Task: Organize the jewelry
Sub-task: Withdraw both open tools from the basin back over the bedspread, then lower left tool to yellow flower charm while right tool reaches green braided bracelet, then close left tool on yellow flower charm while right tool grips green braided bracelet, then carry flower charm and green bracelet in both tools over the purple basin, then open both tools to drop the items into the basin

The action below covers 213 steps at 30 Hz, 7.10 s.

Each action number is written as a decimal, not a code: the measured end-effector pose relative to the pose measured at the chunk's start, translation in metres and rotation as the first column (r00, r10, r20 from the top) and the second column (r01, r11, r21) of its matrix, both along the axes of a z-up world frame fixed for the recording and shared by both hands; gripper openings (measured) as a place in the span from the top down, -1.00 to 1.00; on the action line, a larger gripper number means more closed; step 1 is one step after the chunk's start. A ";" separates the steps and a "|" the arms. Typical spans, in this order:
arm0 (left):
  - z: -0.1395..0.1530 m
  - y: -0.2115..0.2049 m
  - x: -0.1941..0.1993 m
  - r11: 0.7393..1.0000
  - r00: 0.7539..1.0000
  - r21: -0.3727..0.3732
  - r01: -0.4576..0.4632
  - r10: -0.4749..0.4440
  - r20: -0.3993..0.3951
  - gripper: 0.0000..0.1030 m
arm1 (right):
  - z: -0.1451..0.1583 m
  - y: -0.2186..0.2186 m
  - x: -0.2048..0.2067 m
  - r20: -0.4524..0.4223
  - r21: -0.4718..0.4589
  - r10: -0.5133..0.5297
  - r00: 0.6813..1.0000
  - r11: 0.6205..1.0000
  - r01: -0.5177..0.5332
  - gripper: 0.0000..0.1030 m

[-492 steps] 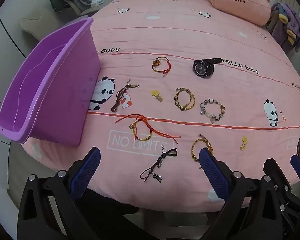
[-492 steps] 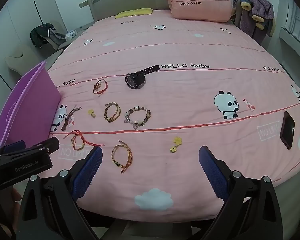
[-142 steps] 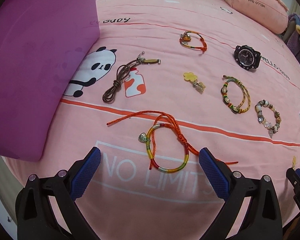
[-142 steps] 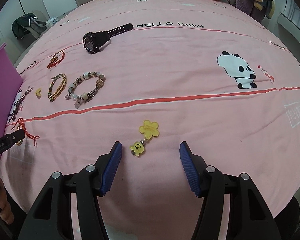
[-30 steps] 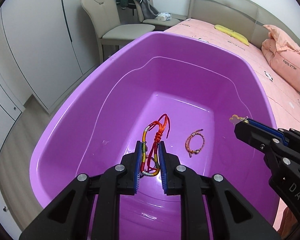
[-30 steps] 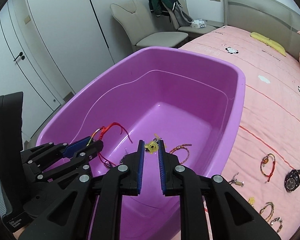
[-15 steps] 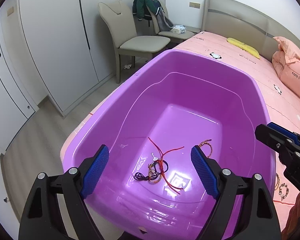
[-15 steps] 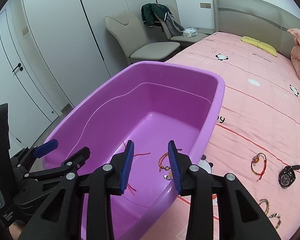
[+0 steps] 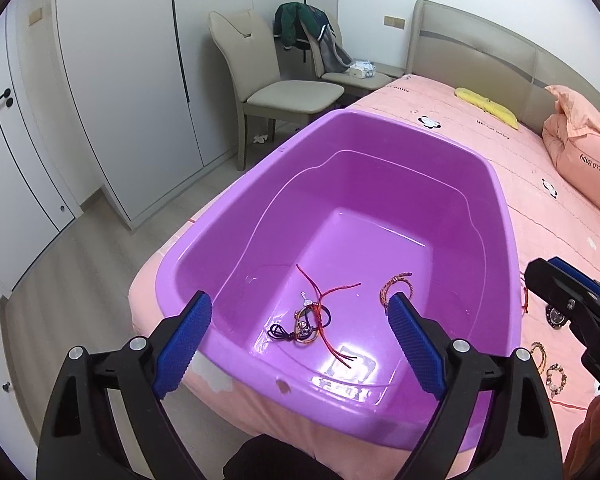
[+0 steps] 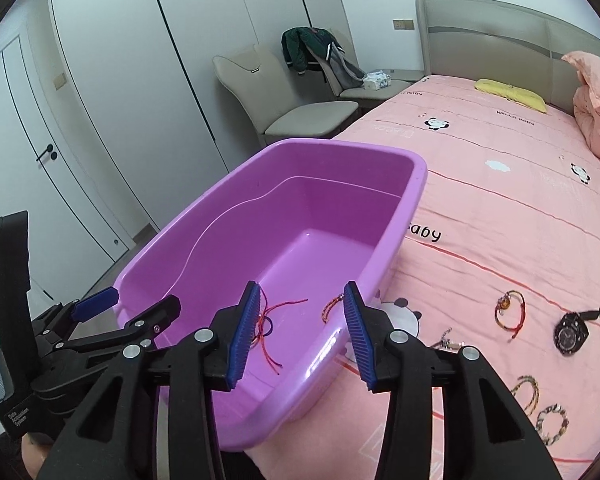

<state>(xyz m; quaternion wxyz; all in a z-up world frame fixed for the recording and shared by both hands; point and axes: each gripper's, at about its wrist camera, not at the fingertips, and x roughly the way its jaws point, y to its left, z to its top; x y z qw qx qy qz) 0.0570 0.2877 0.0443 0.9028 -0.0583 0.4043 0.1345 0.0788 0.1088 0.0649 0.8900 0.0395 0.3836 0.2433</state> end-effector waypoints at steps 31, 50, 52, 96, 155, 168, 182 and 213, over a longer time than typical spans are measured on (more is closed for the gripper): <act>0.007 -0.170 -0.050 0.932 0.933 -0.048 0.360 -0.358 0.042 -0.79 | -0.040 -0.198 -0.102 -0.055 -0.014 -0.362 0.931 0.932 0.362 0.05; -0.112 -0.252 0.033 0.912 0.904 -0.058 0.406 -0.411 -0.121 -0.79 | -0.142 -0.257 -0.032 -0.150 -0.088 -0.412 0.899 0.911 0.403 0.04; -0.122 -0.255 0.042 0.913 0.904 -0.061 0.403 -0.407 -0.133 -0.79 | -0.152 -0.257 -0.021 -0.162 -0.089 -0.409 0.898 0.912 0.399 0.04; -0.197 -0.284 0.088 0.911 0.891 -0.092 0.402 -0.412 -0.189 -0.44 | -0.217 -0.251 0.036 -0.195 -0.230 -0.372 0.907 0.917 0.327 0.17; -0.030 -0.209 -0.003 0.840 0.854 -0.154 0.520 -0.518 0.053 0.68 | -0.046 -0.186 -0.048 -0.021 -0.015 -0.255 0.967 0.967 0.255 0.94; 0.048 -0.109 0.005 0.903 0.895 -0.088 0.420 -0.396 0.205 0.68 | 0.031 -0.088 -0.023 0.099 0.098 -0.105 0.989 0.991 0.096 0.94; 0.014 -0.010 0.022 0.974 0.976 -0.110 0.199 -0.187 0.108 0.68 | 0.016 0.013 0.020 0.034 0.071 0.047 0.998 0.996 -0.049 0.94; -0.029 0.017 0.054 0.993 0.994 -0.102 0.063 -0.071 -0.080 0.44 | -0.029 0.055 0.056 -0.113 -0.048 0.064 0.992 0.996 -0.069 0.94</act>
